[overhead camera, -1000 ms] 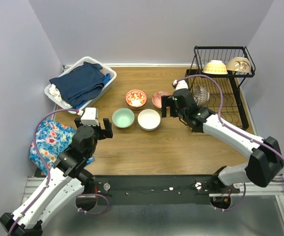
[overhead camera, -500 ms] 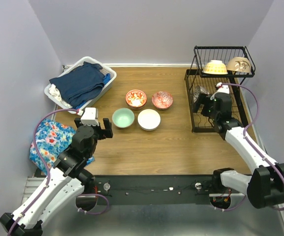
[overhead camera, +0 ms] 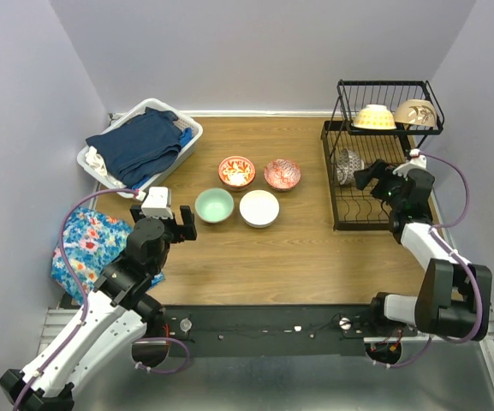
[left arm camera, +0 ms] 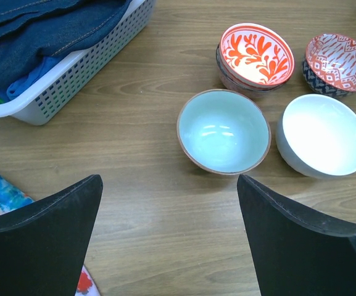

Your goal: Unload the bowls from the dish rack

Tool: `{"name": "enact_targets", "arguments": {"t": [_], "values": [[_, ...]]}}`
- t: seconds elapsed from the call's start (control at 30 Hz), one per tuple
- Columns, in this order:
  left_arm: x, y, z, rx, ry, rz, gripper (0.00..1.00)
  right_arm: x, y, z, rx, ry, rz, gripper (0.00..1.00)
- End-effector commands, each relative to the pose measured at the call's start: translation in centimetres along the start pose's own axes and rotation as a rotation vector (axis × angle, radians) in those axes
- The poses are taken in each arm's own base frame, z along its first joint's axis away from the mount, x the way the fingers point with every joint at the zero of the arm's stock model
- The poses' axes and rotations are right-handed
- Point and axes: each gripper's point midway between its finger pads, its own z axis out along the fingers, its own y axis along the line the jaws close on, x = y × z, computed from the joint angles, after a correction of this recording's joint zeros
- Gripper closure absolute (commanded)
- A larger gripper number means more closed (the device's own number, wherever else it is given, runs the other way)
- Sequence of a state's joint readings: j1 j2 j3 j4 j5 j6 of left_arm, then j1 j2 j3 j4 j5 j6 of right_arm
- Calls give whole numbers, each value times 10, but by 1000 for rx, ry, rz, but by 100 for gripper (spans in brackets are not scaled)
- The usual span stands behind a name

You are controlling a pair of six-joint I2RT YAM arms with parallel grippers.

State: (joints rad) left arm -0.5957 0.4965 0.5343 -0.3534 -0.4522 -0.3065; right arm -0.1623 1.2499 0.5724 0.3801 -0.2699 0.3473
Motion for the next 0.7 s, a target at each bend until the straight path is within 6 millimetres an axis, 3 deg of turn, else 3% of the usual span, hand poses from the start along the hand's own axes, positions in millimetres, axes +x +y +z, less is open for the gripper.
{"name": "enact_targets", "arguments": {"t": [0.0,0.2,0.67], "values": [[-4,-2,1,12,-17,-8,1,-18,18,13,-149,-75,-68,0],[-2,-3,3,14,-2,1,1,-12,21,31,-233,-33,-115,0],[3,-4,6,14,16,17,1,8,1,64,-240,36,-132,0]]}}
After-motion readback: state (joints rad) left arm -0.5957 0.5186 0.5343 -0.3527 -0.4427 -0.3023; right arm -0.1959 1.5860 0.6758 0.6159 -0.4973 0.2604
